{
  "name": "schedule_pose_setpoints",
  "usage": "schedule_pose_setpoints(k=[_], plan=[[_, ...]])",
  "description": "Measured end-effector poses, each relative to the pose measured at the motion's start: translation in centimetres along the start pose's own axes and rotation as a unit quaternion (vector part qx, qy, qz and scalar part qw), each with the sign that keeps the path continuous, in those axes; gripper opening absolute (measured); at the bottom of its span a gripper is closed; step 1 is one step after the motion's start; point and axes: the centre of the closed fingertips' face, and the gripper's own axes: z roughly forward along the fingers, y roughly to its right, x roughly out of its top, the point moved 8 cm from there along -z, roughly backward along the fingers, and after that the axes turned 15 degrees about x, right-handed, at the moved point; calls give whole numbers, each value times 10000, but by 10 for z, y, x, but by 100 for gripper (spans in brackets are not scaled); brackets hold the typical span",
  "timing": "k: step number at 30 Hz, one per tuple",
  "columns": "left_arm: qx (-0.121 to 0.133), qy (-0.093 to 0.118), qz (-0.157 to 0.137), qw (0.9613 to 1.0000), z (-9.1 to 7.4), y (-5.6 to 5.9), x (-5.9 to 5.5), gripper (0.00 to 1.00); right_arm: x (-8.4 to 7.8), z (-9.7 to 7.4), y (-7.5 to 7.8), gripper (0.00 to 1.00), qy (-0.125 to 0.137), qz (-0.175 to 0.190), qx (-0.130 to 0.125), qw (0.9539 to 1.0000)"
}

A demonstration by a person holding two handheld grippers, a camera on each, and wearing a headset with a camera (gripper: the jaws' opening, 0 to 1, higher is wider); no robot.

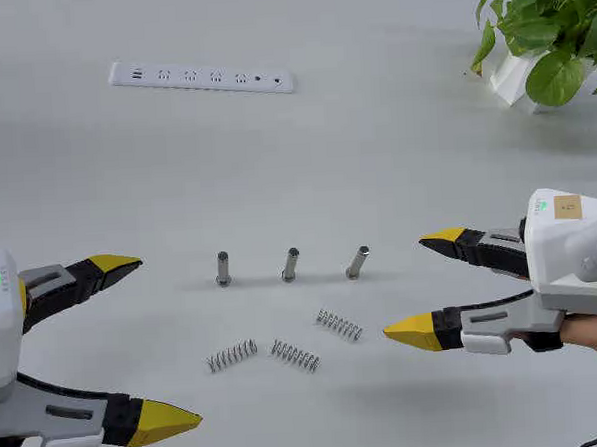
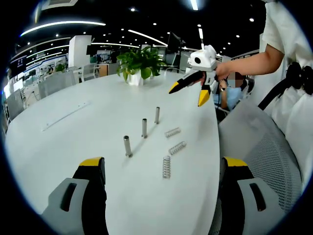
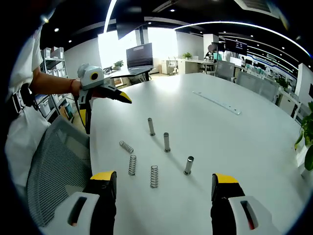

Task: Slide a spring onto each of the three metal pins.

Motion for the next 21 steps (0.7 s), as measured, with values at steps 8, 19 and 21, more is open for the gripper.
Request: schedule_pose_setpoints(k=[8, 19, 21], plan=[[84, -267, 137, 9995, 4, 0, -2, 94, -13, -11, -8, 88, 138, -72, 87, 9998], [260, -1104, 391, 9928, 19, 3, -11, 70, -23, -18, -10, 85, 158, -36, 23, 9999], [199, -1210, 294, 9920, 25, 7, -13, 65, -22, -19, -10, 85, 194, -33, 13, 9998]])
